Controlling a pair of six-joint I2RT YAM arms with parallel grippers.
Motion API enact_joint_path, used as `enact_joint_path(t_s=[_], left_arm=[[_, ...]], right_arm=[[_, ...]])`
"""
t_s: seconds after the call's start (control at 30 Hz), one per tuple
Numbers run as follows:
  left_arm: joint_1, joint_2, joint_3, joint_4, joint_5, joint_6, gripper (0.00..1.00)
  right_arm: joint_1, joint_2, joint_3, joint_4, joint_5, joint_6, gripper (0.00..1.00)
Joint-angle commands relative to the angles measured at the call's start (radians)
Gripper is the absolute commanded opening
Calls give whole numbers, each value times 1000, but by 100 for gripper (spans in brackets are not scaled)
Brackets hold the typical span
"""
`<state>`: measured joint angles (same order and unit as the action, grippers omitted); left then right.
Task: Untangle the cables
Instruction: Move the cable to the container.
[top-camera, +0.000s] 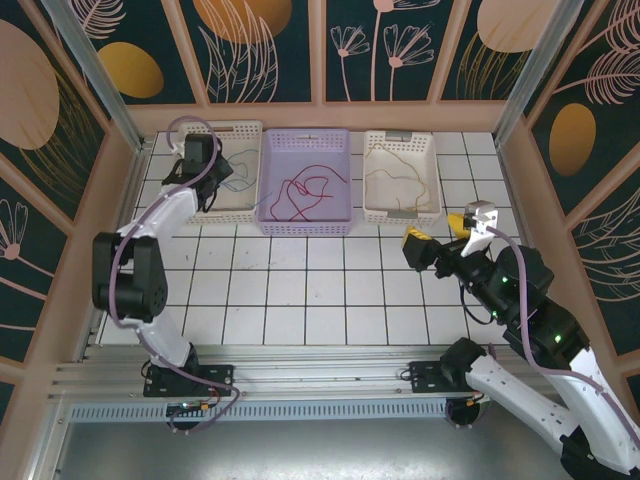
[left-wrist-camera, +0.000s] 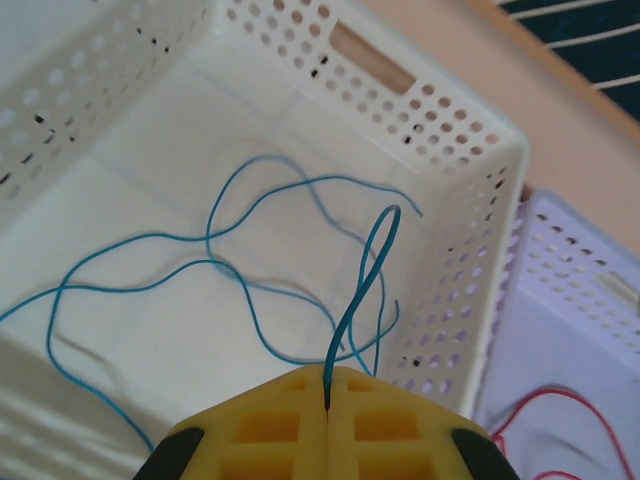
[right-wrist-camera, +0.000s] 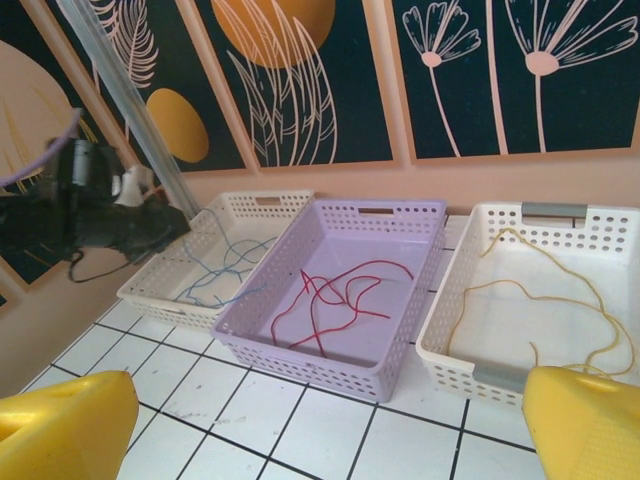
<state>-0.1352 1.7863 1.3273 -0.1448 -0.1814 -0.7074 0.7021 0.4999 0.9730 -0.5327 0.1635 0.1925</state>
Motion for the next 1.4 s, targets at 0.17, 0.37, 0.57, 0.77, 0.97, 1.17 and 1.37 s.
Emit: enact_joint_path(t_s=[0.17,0.37,0.57,0.77,0.97,1.17,1.37], left_arm=[[20,209,197,-130,-64,75,0],[20,148,167,-131,-61,99,68],[18,7,127,-191,1,75,89],[-91,-80,76,-257,-3,98,92],[-207,-57,81,-320,-56,132,92],[-273,25,111,-358,-111,168,92],[-306,96,141,-377,-178,195,89]], right_arm=[[5,-10,-13,-28,-26,27,99],[5,-18,-20,-39,-17,33,99],[5,-13,-29,-25,-25,34,99],[5,-13,-33,-10,-31,42,99],[5,-9,-33,-7,-39,53,99],[5,-10,-31,-10,-34,53,99],[4,-10,-34,-8,-34,45,99]])
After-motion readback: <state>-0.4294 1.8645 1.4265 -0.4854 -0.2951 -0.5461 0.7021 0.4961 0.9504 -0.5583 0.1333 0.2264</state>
